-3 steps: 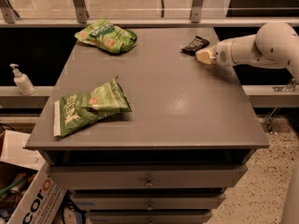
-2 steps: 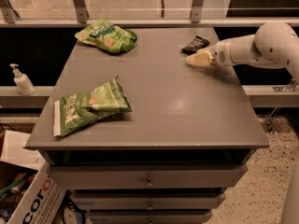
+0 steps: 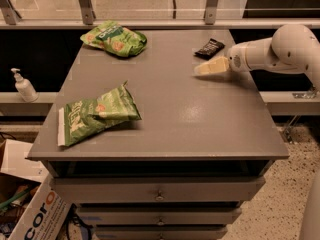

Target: Move rxbar chocolate near green rice chip bag

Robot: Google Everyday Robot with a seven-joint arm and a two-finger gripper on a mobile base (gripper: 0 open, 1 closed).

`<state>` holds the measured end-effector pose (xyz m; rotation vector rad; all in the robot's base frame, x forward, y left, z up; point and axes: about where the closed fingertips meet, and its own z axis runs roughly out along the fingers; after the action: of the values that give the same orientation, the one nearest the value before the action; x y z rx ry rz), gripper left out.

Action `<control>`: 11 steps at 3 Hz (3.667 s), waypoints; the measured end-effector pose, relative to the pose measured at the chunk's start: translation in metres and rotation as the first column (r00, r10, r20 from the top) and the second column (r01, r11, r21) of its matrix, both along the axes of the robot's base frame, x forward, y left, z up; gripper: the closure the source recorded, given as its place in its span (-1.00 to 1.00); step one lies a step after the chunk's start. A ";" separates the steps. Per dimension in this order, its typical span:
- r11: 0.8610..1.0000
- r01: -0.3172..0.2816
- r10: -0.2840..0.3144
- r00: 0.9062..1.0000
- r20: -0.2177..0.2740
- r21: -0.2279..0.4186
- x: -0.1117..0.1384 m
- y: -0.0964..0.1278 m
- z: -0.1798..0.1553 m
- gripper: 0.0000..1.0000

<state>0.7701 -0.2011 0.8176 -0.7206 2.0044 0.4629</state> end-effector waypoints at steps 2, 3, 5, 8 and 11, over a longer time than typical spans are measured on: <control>0.998 -0.042 0.039 0.996 0.083 0.040 -0.003 0.019 0.030 -1.00; 0.998 -0.056 0.055 0.990 0.132 0.001 -0.001 0.026 0.037 -1.00; 0.998 -0.002 0.015 0.975 0.221 -0.061 0.035 0.012 0.047 -1.00; 0.994 0.108 -0.104 0.975 0.195 -0.007 0.054 -0.006 0.030 -1.00; 0.991 0.136 -0.134 0.979 0.151 -0.007 0.050 -0.014 0.012 0.28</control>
Offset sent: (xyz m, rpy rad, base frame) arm -0.0080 0.0290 0.0675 0.0770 -0.1679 0.0682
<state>0.8206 -0.2154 0.8299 -0.6069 1.9025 0.3025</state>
